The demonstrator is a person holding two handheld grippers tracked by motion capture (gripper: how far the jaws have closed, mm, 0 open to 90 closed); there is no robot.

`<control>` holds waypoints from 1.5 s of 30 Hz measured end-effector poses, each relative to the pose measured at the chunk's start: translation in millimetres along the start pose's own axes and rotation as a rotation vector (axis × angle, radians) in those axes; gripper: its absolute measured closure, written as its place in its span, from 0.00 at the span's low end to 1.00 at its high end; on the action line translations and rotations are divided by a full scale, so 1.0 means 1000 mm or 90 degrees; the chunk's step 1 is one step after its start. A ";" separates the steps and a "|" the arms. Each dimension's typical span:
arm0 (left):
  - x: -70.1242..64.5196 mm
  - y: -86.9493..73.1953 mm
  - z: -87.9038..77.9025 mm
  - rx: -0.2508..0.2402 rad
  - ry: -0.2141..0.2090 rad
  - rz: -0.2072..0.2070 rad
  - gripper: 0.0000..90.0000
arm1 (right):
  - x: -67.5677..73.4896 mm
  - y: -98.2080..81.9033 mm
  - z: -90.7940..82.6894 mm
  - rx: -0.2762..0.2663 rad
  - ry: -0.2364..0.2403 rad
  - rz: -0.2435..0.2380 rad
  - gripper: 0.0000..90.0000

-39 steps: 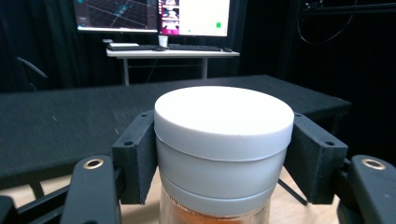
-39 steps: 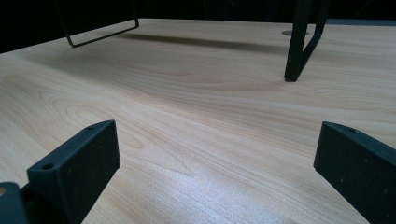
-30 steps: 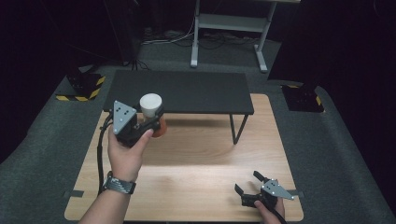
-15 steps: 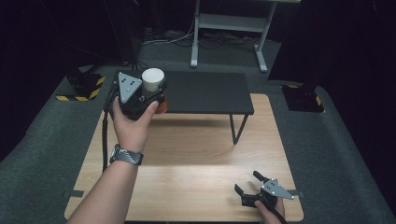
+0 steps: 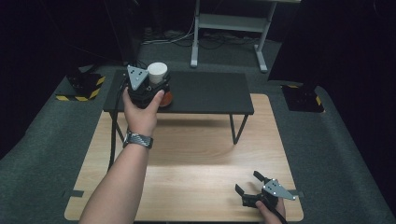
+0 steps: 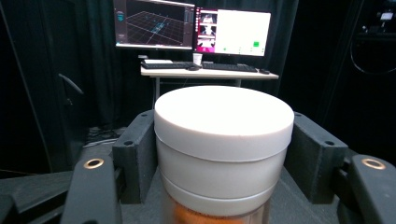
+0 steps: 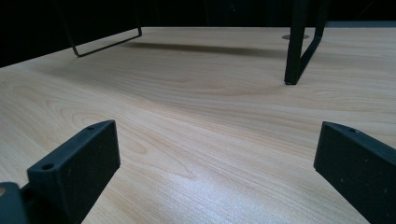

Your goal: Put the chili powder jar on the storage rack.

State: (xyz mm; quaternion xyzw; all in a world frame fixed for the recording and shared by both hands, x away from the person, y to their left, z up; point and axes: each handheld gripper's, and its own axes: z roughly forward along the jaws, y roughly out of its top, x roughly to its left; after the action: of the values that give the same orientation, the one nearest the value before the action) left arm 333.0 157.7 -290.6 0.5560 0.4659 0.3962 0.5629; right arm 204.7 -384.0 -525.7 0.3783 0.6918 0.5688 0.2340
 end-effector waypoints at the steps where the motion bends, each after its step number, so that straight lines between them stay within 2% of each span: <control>1: -0.001 -0.002 0.004 -0.003 0.001 -0.001 0.38 | 0.000 0.000 0.000 0.000 0.001 0.000 0.00; 10: -0.005 -0.003 0.010 -0.003 0.002 0.023 0.38 | -0.002 0.000 0.000 -0.001 0.007 0.001 0.00; 12: -0.007 -0.007 0.010 -0.010 -0.002 0.037 0.38 | -0.002 0.000 0.000 -0.001 0.007 -0.002 0.00; 22: -0.007 -0.010 0.008 -0.017 -0.002 0.042 0.37 | -0.001 0.000 0.001 0.001 0.005 -0.004 0.00; 34: -0.007 -0.007 0.008 -0.006 0.001 0.044 0.35 | -0.001 0.001 0.001 0.003 0.004 -0.004 0.00; 35: -0.008 -0.006 0.008 -0.003 0.003 0.046 0.29 | -0.001 0.001 0.001 0.002 0.004 -0.004 0.00; 40: -0.013 -0.007 0.006 -0.002 0.017 0.045 0.09 | -0.001 0.001 0.001 0.002 0.004 -0.004 0.00; 42: -0.010 -0.008 0.004 -0.008 0.011 0.038 0.05 | -0.001 0.001 0.001 0.002 0.004 -0.004 0.00; 45: -0.008 -0.009 0.000 -0.016 0.006 0.045 0.01 | -0.001 0.001 0.001 0.003 0.005 -0.004 0.00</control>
State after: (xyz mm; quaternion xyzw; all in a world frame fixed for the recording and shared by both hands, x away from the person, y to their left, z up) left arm 330.2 149.5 -298.8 0.5633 0.4436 0.4241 0.5532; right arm 206.3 -384.0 -525.3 0.3746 0.6951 0.5679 0.2323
